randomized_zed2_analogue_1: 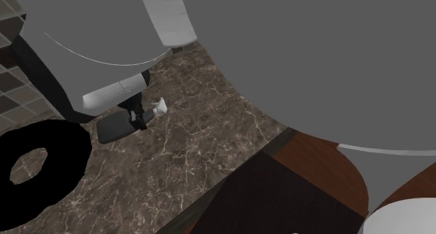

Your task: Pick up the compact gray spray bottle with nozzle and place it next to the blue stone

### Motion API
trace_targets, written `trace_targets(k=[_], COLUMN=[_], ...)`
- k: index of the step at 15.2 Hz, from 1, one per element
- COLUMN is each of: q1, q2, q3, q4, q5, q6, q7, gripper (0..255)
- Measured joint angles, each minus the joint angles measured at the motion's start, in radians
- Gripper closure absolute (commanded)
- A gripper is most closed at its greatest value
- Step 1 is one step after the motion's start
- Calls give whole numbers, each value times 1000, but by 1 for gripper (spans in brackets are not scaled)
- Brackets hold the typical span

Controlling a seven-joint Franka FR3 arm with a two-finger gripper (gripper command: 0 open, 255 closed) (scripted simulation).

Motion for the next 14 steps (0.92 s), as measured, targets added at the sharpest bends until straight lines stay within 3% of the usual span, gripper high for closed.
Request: trace_targets(k=[1, 7, 14], q1=[0, 0, -5], q2=[0, 0, -83], q3=[0, 0, 0], q4=[0, 0, 15], q5=[0, 0, 1], q6=[0, 0, -97], q7=[0, 0, -1], gripper=[0, 0, 0])
